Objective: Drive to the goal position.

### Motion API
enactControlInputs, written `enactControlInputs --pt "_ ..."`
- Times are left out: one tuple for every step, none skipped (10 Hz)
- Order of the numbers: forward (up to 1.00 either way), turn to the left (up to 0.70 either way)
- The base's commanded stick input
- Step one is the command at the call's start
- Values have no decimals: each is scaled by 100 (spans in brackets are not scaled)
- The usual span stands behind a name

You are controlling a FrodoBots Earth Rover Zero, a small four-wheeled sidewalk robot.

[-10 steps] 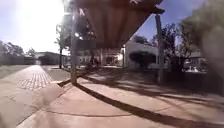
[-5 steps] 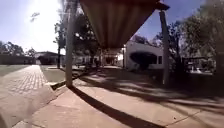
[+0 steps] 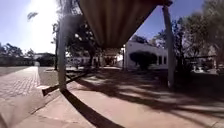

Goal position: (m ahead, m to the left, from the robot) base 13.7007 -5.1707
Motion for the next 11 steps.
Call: enactControlInputs --pt "70 0" --pt "70 0" --pt "70 0" --pt "70 0" --pt "70 0" --pt "70 0" --pt "70 0" --pt "70 0" --pt "70 0" --pt "70 0" --pt "70 0"
